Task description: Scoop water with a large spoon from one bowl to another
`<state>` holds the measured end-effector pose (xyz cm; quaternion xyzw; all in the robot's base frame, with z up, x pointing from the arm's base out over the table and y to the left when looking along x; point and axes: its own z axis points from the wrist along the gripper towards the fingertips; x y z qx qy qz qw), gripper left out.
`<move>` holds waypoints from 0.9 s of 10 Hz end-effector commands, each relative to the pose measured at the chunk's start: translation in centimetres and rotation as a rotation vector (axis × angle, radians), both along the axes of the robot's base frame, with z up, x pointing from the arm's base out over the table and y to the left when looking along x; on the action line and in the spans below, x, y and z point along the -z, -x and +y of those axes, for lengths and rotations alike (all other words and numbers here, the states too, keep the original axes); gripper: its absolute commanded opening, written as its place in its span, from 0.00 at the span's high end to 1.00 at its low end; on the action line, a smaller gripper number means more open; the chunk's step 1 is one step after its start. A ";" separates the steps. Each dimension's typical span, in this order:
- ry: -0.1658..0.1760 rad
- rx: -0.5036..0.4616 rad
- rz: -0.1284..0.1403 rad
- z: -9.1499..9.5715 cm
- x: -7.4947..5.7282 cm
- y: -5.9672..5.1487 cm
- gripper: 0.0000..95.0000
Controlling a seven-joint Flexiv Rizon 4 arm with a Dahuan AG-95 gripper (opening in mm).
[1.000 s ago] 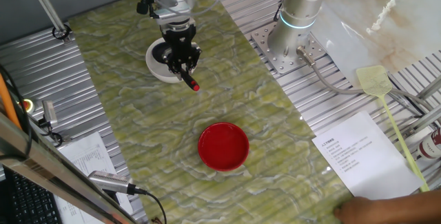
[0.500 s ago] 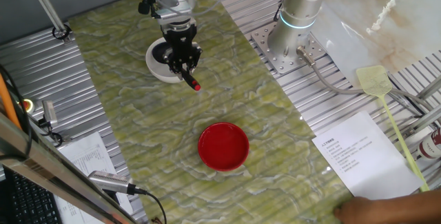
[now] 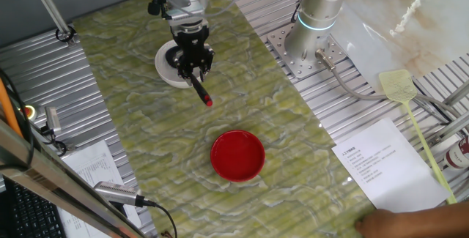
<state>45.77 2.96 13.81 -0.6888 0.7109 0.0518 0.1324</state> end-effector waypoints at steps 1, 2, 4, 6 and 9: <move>0.001 0.002 0.010 0.0 -0.1 -0.2 0.60; -0.006 0.026 0.033 0.0 -0.8 -0.5 0.60; 0.004 0.128 0.068 -0.1 -2.6 -1.1 0.60; 0.100 0.397 0.117 0.3 -5.1 -2.2 1.00; 0.153 0.824 0.203 1.0 -7.2 -3.9 1.00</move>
